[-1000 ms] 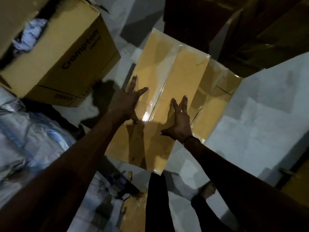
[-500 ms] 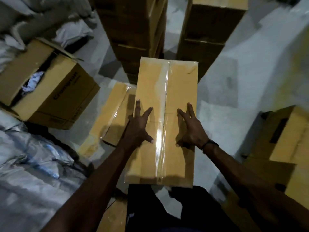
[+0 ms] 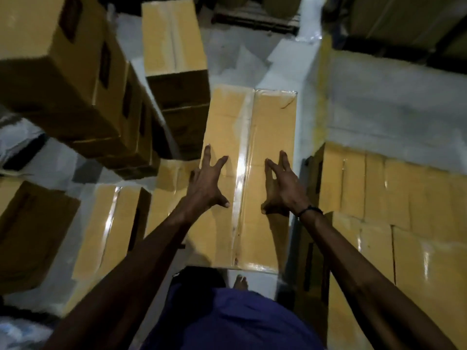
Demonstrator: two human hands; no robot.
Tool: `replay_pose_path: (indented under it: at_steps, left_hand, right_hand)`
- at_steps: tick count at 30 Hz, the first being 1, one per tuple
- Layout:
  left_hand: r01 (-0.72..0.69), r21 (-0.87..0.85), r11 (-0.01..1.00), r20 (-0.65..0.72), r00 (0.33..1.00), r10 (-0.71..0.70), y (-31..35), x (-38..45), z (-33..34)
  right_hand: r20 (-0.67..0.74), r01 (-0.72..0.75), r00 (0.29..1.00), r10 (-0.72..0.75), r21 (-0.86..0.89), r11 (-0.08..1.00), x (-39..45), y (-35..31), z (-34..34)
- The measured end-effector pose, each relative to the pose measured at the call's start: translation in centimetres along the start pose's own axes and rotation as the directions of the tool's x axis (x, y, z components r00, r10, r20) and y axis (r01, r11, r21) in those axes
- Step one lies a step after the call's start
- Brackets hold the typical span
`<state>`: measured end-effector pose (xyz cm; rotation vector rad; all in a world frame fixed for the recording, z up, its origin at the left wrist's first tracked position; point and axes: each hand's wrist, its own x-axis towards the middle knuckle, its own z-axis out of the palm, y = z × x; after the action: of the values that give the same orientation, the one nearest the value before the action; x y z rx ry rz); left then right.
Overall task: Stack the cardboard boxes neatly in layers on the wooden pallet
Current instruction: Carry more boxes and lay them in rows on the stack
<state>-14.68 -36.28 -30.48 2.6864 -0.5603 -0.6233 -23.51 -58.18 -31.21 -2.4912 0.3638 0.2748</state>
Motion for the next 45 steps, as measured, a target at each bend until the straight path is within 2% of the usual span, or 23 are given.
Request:
replay_pose_path:
  at_steps: [11,23,30,45]
  left_hand:
    - [-0.294,0.067,0.953,0.094,0.953,0.288,12.2,20.8,-6.9]
    - [-0.551,0.139,0.823,0.258,0.822,0.507,24.1,41.1,-13.8]
    - [-0.640,0.167,0.750,0.302,0.758,0.579,33.9,53.1,-14.5]
    - [-0.724,0.186,0.665,0.307,0.685,0.660,55.4,76.7,-18.0]
  right_hand:
    - [-0.215,-0.227,0.946,0.244,0.101,0.969,11.1,6.1,-12.2]
    - [-0.306,-0.406,0.823,0.478,0.270,0.873,24.0,10.9,-22.9]
    - [-0.348,-0.477,0.746,0.568,0.316,0.820,31.8,17.6,-30.5]
    - [-0.428,-0.485,0.684,0.590,0.337,0.807,49.0,32.2,-49.7]
